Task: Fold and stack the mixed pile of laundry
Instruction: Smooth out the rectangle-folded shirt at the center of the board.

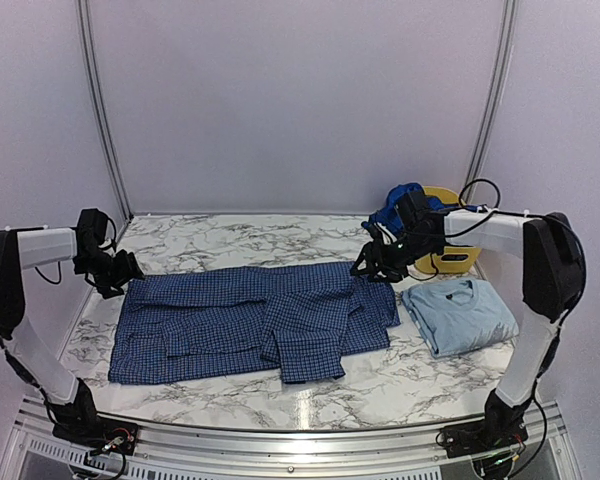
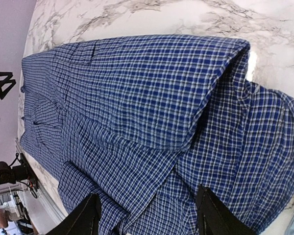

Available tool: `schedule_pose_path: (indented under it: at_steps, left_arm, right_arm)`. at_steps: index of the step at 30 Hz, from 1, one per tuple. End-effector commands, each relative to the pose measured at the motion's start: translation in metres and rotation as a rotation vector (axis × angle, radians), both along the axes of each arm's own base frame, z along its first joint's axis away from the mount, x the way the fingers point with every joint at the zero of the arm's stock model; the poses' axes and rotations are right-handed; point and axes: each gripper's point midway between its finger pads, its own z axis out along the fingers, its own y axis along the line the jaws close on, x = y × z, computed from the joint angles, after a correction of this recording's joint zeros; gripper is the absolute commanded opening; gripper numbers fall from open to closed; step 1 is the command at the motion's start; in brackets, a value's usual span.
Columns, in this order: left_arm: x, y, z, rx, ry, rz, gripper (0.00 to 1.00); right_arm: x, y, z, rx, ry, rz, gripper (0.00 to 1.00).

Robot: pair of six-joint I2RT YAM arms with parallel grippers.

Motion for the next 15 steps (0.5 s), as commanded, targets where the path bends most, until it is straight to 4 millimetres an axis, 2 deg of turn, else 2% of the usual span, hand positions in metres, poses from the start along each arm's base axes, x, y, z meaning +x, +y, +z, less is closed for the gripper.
schedule_pose_path:
  at_steps: [1, 6, 10, 15]
  left_arm:
    - [0.012, 0.0, 0.005, -0.038, -0.016, -0.008, 0.75]
    - [0.013, 0.004, -0.003, -0.059, 0.001, 0.002, 0.76]
    - [0.015, 0.008, -0.01, -0.09, 0.011, 0.018, 0.76]
    - [0.017, 0.01, -0.018, -0.106, 0.023, 0.03, 0.72]
  right_arm:
    - [0.037, 0.005, 0.004, -0.02, -0.091, -0.035, 0.63]
    - [0.054, 0.015, -0.01, 0.016, -0.077, -0.027, 0.6]
    - [0.06, 0.024, -0.019, 0.064, -0.049, -0.016, 0.5]
    - [0.064, 0.022, -0.028, 0.078, -0.022, -0.031, 0.43]
